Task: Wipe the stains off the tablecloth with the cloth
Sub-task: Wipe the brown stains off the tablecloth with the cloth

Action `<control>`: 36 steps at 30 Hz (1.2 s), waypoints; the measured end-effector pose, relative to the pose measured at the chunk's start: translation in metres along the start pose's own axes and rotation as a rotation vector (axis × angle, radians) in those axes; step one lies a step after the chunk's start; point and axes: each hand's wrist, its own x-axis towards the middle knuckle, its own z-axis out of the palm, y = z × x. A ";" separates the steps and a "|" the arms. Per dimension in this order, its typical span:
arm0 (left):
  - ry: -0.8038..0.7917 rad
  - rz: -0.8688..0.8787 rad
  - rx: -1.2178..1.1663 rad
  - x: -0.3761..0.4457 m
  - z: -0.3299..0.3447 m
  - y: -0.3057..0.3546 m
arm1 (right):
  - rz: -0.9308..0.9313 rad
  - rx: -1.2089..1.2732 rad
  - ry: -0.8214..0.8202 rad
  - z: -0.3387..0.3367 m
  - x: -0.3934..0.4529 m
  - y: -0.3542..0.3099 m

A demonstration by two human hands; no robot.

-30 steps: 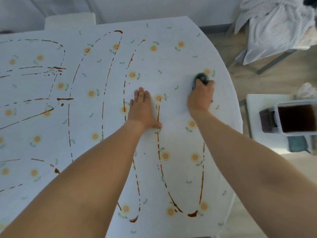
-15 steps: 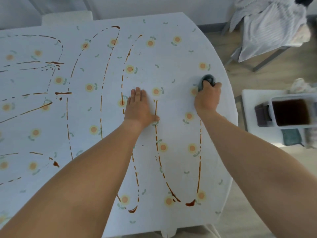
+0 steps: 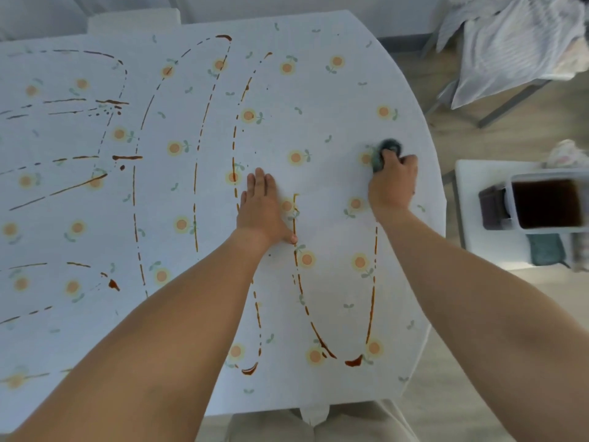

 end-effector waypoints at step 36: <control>-0.044 -0.070 -0.029 -0.066 0.031 0.004 | -0.002 0.040 -0.010 -0.010 -0.074 0.035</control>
